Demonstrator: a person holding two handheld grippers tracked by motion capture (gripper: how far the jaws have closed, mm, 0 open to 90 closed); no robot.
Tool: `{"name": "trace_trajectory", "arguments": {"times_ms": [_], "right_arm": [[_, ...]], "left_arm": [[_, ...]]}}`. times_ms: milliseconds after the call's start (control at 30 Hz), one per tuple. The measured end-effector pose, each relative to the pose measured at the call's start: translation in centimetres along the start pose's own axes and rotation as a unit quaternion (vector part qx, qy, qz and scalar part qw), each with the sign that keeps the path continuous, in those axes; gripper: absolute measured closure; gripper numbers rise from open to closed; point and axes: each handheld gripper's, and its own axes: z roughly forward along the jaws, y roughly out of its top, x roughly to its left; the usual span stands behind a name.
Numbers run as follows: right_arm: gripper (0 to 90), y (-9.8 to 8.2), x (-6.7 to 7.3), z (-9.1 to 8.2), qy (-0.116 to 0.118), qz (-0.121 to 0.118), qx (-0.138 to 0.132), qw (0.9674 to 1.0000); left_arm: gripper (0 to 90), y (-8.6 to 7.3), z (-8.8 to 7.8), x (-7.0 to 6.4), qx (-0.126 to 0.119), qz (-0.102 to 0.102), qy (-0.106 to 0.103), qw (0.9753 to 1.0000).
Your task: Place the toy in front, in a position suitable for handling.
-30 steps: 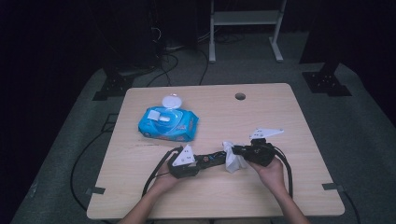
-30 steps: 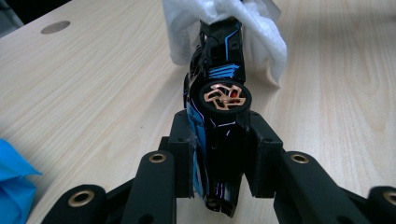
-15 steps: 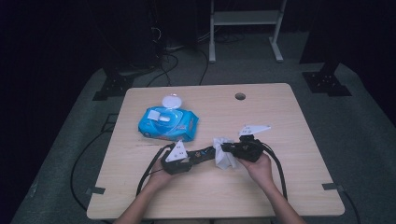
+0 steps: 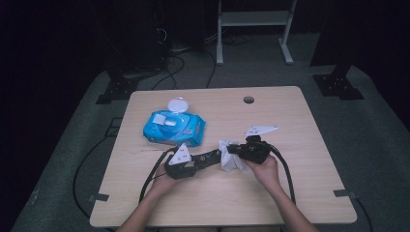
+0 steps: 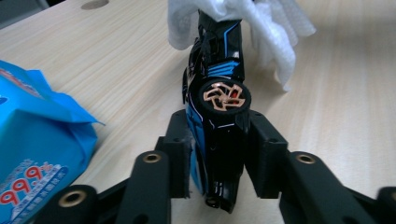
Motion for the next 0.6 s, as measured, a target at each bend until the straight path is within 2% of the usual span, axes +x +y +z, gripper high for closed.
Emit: {"name": "trace_trajectory", "arguments": {"times_ms": [100, 600], "right_arm": [[85.4, -0.1, 0.2, -0.1, -0.004, -0.010, 0.002, 0.9999], [85.5, -1.2, 0.8, -1.0, -0.002, -0.026, 0.014, 0.9996]], "left_arm": [[62.4, 0.2, -0.1, -0.1, -0.004, 0.000, -0.002, 1.0000], [53.9, 0.3, 0.4, -1.0, 0.000, 0.002, -0.022, 0.9998]]}}
